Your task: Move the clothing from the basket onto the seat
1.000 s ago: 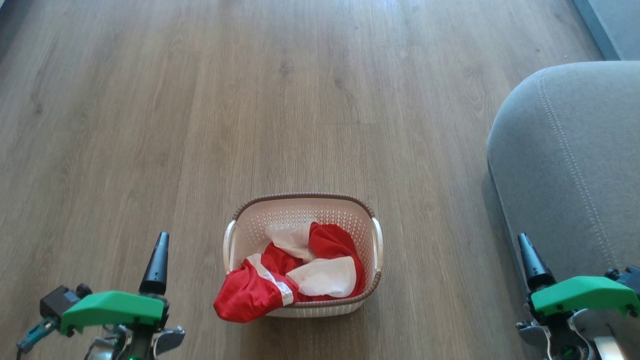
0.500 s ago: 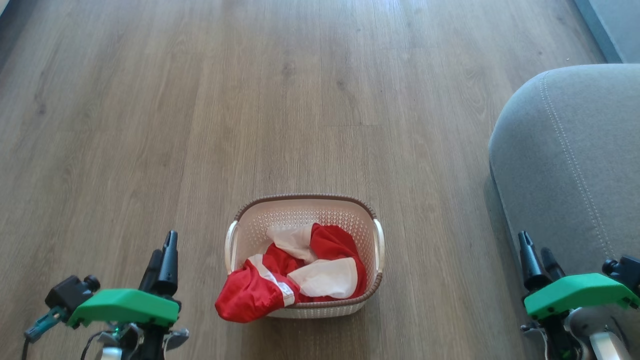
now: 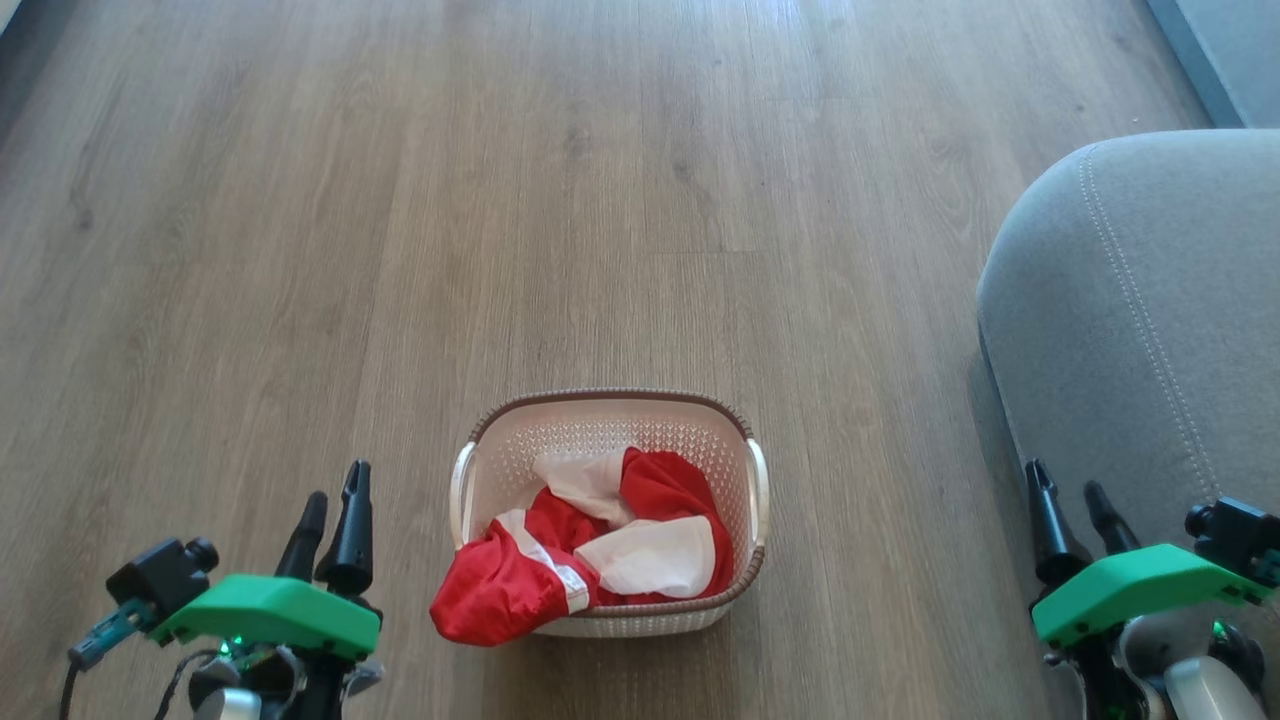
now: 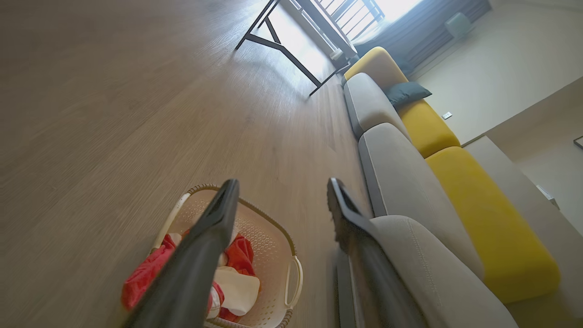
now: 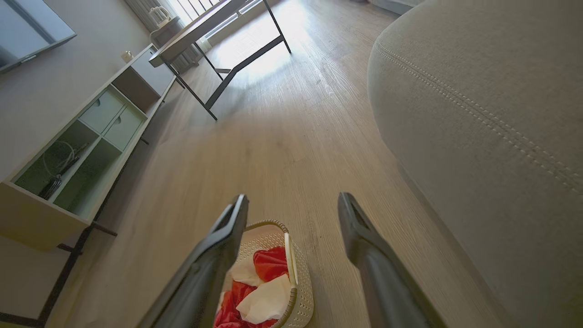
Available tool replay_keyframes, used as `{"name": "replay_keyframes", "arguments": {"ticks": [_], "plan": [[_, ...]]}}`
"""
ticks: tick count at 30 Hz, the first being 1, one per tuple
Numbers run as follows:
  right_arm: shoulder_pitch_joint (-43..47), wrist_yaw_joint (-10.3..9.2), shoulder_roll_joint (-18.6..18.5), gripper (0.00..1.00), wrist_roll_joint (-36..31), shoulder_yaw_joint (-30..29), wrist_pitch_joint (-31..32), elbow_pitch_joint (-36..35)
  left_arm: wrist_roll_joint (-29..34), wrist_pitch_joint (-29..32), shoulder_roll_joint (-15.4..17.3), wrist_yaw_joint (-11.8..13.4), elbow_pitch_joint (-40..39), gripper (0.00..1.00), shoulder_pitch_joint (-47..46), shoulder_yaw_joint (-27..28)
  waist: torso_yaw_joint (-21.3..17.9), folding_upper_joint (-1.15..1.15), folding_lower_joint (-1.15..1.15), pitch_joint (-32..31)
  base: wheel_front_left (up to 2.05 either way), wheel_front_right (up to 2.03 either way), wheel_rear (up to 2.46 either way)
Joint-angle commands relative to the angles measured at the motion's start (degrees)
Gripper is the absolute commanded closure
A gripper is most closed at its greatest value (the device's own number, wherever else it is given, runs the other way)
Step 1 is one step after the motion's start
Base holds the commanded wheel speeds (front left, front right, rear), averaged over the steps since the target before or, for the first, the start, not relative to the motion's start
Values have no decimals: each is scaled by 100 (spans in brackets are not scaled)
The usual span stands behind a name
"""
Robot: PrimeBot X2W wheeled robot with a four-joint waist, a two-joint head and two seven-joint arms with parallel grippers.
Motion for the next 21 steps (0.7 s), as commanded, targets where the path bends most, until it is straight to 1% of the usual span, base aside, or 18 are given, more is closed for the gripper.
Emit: {"name": "replay_keyframes", "arguments": {"ticks": [1,21], "plan": [[-257,24,-183,0,-214,73,-98,-212,193,-85,132,-21,-221,0,-326,66,-2,0,0,5,0,0,0],[-278,30,-351,0,-1588,293,-435,-275,1513,-421,222,-29,-286,0,-332,-105,1,0,0,15,0,0,0]]}}
